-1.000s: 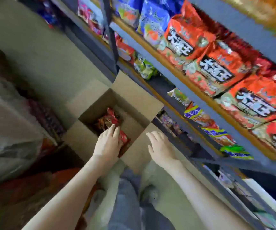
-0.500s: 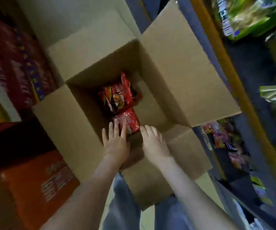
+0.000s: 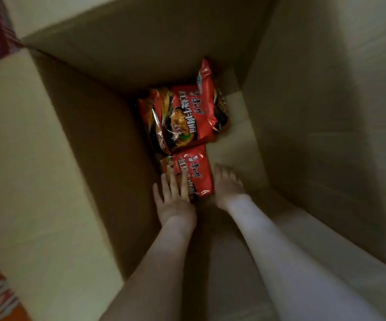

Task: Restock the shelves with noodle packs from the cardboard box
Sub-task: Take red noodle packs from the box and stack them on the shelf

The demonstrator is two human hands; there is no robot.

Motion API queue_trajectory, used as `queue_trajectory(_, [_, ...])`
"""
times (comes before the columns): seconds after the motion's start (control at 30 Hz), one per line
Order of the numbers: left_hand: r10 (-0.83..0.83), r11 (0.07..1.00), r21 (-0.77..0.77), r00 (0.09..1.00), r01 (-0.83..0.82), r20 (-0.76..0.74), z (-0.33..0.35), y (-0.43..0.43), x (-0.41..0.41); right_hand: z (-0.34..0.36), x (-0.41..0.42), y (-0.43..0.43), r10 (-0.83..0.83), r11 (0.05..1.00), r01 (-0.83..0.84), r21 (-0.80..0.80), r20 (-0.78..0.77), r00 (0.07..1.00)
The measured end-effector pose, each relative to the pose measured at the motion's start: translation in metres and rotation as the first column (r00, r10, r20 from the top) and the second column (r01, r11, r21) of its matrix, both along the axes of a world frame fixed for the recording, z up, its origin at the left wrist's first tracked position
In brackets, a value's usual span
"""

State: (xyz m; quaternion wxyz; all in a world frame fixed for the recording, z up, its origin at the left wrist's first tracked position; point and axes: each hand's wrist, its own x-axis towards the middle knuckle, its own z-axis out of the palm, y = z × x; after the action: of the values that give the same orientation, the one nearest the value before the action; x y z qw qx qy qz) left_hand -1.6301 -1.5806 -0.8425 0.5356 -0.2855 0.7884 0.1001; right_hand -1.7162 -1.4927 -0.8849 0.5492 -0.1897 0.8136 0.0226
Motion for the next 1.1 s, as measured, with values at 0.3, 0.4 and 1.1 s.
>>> queue_trajectory(0.3, [0.053,0.999,0.008,0.999,-0.053,-0.003,-0.051,0.006,-0.005,-0.086,0.016,-0.029,-0.784,0.609,0.792,0.042,0.185,0.593])
queue_trajectory(0.4, [0.065,0.998,0.024,0.997,-0.064,-0.042,-0.045,0.003,-0.003,-0.092,0.023,-0.025,-0.765,0.632,0.775,-0.007,0.154,0.625])
queue_trajectory(1.1, [-0.802,0.406,-0.249,0.212,0.879,-0.558,0.402,0.004,-0.103,0.436,0.001,0.045,-0.42,0.888,0.32,-0.329,-0.302,0.856])
